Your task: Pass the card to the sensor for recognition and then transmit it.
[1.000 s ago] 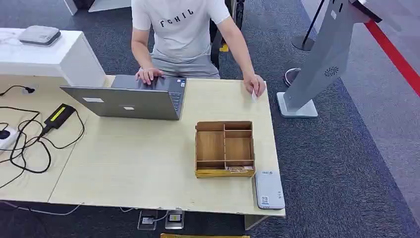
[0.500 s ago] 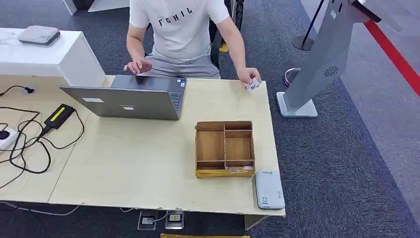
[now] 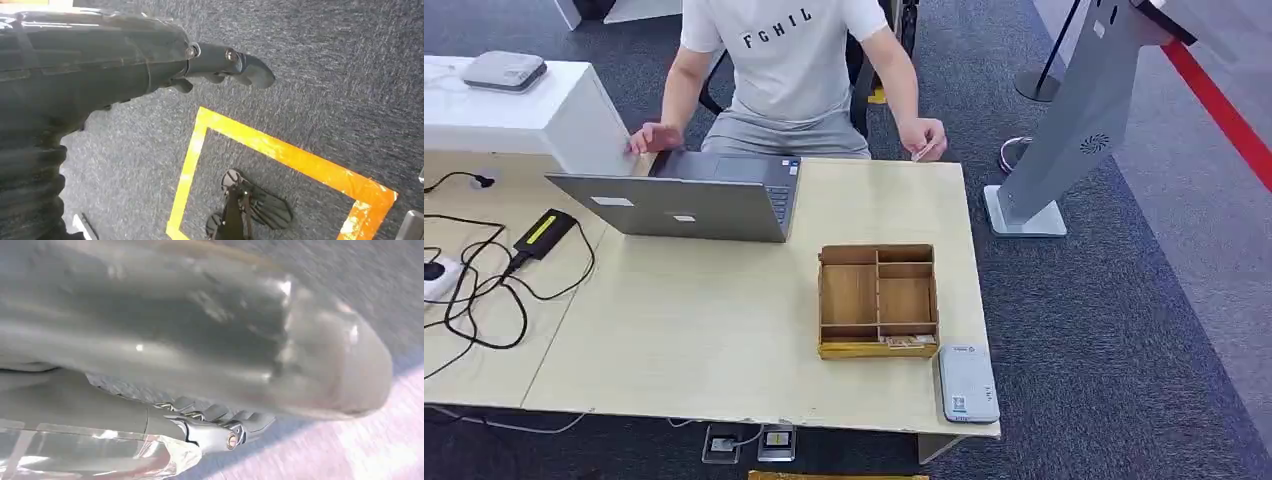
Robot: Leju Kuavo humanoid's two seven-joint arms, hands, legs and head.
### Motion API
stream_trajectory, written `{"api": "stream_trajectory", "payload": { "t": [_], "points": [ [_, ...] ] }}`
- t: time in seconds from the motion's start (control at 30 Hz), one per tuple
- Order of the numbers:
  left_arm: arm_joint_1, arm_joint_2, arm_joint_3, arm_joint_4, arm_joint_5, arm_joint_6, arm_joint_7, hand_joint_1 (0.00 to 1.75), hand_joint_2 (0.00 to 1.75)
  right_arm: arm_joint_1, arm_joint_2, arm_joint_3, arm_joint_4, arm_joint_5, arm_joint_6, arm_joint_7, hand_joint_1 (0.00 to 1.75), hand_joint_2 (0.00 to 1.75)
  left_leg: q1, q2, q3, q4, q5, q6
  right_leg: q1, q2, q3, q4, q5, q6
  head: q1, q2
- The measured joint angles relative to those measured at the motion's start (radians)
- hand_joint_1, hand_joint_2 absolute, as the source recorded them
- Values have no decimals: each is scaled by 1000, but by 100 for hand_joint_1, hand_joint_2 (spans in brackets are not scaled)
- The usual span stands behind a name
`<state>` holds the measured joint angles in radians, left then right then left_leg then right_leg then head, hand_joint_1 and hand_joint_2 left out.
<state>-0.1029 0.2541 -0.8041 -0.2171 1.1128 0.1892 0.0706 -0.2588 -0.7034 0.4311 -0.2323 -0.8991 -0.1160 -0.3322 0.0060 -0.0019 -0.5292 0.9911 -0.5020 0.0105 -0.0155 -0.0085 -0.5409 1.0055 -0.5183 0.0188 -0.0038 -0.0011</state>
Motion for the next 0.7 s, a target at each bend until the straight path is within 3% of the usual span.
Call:
{"api": "stream_trajectory", "payload": {
  "t": [0.13, 0.27, 0.43, 0.63, 0.7],
  "points": [
    [-9, -2, -16, 0, 1, 10, 0, 0, 175, -68, -5, -13, -8, 27, -18, -53, 0, 0, 0, 3, 5, 0, 0, 0, 0, 3, -2, 0, 0, 0, -1, 0],
    [-8, -1, -20, 0, -1, 5, 0, 0, 175, -86, -37, -35, -12, 43, -27, -102, 0, 0, 0, -5, 3, 1, 2, 1, 0, -7, 0, 0, 0, 0, 0, 0],
    [-9, 7, -44, 3, -30, -35, -8, 0, 175, -102, -87, -75, -10, 36, 59, -174, 0, 0, 0, -3, 2, 1, 1, 1, 0, -4, -1, 0, 0, 0, 0, 0],
    [-9, 19, -79, 5, -63, -77, -34, 0, 175, -99, -158, -116, -5, 21, 207, -182, 0, 0, 0, -4, 1, 0, 1, 1, 0, -4, 0, 0, 0, 0, 0, 0],
    [-9, 21, -89, 6, -37, -41, -13, 0, 175, -114, -156, -126, -21, 124, 189, -158, 0, 0, 0, -5, -15, -1, 0, 0, 1, -6, 2, 1, -1, -1, 0, 0]
  ]
}}
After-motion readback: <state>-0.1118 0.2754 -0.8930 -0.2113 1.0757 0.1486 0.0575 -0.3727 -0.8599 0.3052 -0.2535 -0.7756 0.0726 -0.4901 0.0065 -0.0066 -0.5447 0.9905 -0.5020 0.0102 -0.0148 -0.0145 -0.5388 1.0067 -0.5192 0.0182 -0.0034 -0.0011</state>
